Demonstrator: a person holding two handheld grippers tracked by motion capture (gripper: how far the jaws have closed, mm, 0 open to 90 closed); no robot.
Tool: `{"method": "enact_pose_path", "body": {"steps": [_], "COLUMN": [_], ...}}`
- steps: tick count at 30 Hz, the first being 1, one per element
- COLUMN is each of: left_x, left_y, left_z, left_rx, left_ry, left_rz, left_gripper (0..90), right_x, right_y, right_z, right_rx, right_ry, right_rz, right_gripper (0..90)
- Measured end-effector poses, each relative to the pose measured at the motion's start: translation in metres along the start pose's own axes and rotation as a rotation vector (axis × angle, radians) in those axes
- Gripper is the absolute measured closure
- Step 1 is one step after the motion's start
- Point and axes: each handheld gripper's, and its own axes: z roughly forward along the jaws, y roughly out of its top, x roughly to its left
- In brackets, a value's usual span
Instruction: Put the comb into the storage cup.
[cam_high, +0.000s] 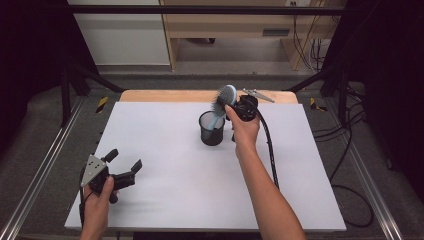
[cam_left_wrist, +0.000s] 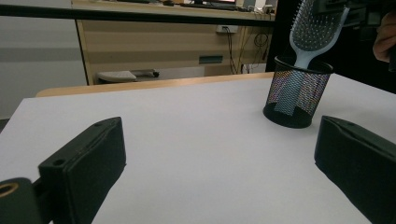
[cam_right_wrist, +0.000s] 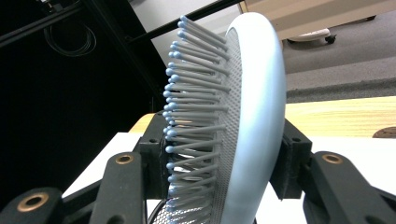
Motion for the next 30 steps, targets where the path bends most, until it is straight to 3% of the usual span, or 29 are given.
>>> {"method": "enact_pose_path", "body": {"steps": [30], "left_x": [-0.001], "left_y": [-0.001], "left_z": [0.001], "left_rx": [0.007], "left_ry": [-0.007], "left_rz": [0.001], "left_gripper": [2.1], "right_x": [-0.012], "right_y": [-0.001], "right_z": [-0.004], "right_rx": [0.001], "right_ry": [-0.001], "right_rz": [0.038], "right_gripper": [47.3]}}
